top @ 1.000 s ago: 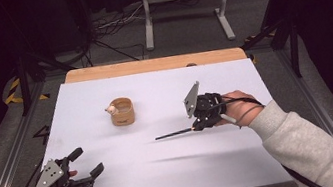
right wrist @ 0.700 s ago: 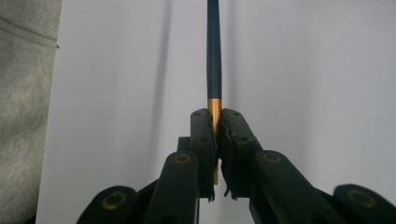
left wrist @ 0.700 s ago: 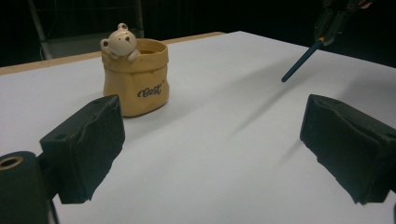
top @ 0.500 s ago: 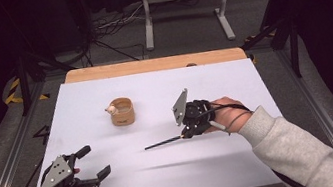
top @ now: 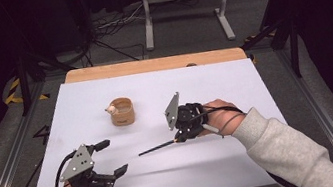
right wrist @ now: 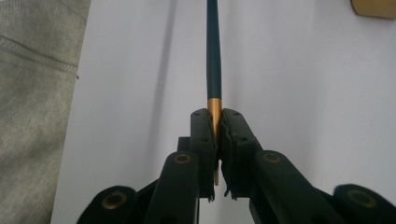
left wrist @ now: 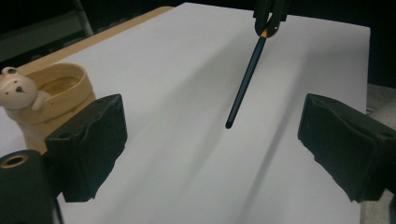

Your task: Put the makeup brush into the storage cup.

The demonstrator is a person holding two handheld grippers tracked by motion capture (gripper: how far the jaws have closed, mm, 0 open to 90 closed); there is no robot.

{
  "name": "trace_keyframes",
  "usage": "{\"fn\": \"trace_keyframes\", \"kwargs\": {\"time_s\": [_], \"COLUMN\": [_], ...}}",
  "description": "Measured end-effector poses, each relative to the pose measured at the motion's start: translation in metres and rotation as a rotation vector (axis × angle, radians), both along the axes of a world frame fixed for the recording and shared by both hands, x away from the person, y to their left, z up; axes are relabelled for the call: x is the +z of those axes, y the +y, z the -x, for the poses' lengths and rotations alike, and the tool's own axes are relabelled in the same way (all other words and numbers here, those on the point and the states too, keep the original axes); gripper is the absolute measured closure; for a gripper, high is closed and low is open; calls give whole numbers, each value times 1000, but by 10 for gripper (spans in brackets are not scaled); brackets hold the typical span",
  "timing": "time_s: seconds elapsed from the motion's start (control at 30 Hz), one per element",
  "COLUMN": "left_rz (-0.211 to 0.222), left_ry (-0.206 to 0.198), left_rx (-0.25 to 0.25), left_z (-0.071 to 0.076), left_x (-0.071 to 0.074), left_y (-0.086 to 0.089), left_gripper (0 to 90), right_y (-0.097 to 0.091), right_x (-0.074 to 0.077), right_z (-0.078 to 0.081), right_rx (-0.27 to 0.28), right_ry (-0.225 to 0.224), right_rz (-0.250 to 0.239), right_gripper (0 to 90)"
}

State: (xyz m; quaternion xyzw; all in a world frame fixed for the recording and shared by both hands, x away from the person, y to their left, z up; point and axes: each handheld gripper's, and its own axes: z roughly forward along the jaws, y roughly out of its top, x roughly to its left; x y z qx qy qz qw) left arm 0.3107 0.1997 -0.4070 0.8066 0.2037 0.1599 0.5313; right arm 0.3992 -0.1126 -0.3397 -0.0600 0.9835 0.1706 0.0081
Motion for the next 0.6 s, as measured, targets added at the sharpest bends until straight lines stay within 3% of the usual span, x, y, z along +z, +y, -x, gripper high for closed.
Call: {"fn": "trace_keyframes", "kwargs": {"time_s": [0.27,0.43,0.6], "left_rz": [-69,-132,-191], "left_ry": [34,86,105], "left_rx": [-53,-83,-101], "left_z": [-9,-15,-21], "left_x": [17,28,36], "left_y": [-18,-33,-46], "left_gripper": [94,117,136], "right_y": [7,11,14], "right_x": [0,-2,-3], "right_z": [2,3,2], "right_rx": [12,18,23], "right_ry": [7,16,23], "right_rz": [0,14,21], "right_gripper": [844,844,844]}}
